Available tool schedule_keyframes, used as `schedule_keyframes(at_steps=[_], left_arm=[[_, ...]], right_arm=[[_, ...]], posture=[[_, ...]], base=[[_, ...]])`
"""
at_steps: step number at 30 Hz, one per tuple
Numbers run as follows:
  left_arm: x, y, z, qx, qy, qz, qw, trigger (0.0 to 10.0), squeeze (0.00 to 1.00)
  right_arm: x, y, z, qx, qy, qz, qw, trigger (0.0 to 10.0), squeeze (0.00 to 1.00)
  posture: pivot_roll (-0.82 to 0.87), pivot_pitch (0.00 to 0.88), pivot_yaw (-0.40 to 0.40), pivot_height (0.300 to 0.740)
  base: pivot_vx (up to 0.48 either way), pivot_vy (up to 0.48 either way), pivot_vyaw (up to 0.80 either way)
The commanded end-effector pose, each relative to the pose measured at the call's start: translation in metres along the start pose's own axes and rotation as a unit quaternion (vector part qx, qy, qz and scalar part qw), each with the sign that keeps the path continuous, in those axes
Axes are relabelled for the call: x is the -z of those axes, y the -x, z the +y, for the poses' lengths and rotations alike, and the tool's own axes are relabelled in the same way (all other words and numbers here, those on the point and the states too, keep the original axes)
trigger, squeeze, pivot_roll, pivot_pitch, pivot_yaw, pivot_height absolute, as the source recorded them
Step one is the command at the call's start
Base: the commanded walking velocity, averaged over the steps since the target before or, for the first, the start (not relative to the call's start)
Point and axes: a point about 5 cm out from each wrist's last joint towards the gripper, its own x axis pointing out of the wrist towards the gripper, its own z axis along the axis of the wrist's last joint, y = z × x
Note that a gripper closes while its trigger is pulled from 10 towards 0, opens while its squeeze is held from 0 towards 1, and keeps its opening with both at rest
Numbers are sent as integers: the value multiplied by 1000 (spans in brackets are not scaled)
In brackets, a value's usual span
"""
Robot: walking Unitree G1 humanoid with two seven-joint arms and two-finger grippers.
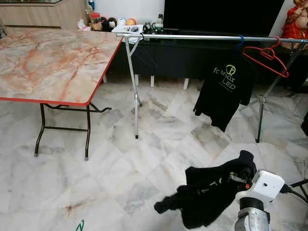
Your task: Hang hanger
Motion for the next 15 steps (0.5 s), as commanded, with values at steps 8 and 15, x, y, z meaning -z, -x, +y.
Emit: schedule_keyframes(at_steps=[8,15], left_arm=[[-1,-1,-2,1,-5,7,1000,10000,0],[-3,-2,-3,4,-8,9,1000,10000,0]], right_arm=[[-14,-6,6,-4,10,-24,1000,10000,0],[-17,-7,10,-7,12,-24,1000,10000,0]], posture=[[-27,36,0,740],[-20,60,-1,740]], base=[[0,177,0],[0,404,0]])
